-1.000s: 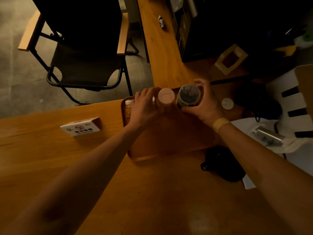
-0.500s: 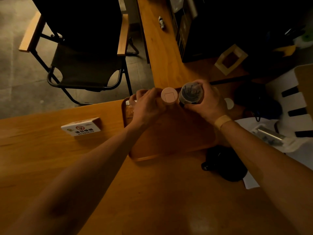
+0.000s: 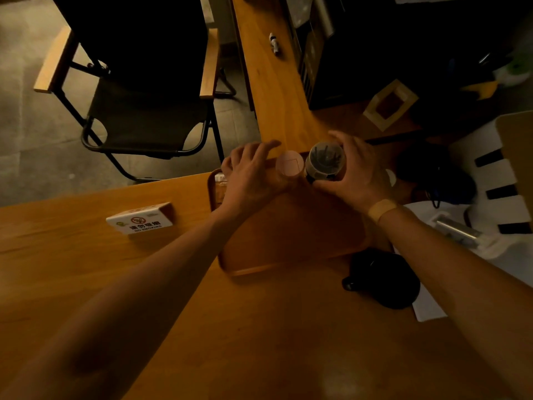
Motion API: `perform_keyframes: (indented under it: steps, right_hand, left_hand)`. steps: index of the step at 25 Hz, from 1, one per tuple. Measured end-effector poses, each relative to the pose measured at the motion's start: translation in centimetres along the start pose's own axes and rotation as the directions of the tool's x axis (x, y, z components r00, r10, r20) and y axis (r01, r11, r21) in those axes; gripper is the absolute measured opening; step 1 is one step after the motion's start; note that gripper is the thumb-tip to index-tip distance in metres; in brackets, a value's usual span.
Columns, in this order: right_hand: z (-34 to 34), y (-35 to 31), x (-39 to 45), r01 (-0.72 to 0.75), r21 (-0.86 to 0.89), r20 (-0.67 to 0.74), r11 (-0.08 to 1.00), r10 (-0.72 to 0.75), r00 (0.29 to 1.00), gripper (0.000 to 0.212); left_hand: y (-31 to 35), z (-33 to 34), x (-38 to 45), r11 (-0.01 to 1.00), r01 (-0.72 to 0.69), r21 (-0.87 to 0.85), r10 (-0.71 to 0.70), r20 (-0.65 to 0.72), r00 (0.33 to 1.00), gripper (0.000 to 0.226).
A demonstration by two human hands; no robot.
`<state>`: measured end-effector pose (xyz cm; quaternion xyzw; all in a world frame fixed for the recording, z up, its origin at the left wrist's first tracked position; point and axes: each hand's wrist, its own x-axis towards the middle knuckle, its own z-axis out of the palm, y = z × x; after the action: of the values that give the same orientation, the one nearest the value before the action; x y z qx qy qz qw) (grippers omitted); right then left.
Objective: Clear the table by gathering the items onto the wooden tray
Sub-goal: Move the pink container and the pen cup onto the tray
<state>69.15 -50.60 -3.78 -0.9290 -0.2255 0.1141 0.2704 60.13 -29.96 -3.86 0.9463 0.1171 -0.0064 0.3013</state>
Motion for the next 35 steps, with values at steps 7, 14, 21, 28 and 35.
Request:
perform_keyframes:
  steps: [7, 14, 21, 28, 35]
  right_hand:
    - [-1.1, 0.8, -0.7, 0.202, -0.339, -0.044, 0.919, -0.230, 0.972, 0.058]
    - [-2.0, 1.0, -0.3, 0.142, -0.300, -0.048, 0.943, -0.164, 0.985, 0.054]
    - [-2.8, 2.2, -0.1, 0.105, -0.298, -0.058, 0.949, -0.128, 0.990, 0.054]
    - [-2.4, 2.2, -0.1, 0.099, -0.248, -0.071, 0.964, -0.120, 0.990, 0.053]
    - [-1.9, 2.4, 0.1, 0.100, -0.225, -0.094, 0.969, -0.124, 0.988, 0.053]
  left_hand:
    - [0.2, -3.2, 2.1, 0.845, -0.418, 0.333, 0.406, 0.109, 0.908, 0.042]
    - [0.8, -3.2, 2.5, 0.858, -0.405, 0.317, 0.385, 0.126, 0.914, 0.031]
    - [1.5, -2.8, 2.9, 0.858, -0.385, 0.341, 0.363, 0.129, 0.923, 0.032]
    - [1.7, -2.7, 2.9, 0.862, -0.378, 0.339, 0.360, 0.118, 0.926, 0.035]
    - [1.8, -2.4, 3.0, 0.873, -0.357, 0.333, 0.345, 0.097, 0.934, 0.038]
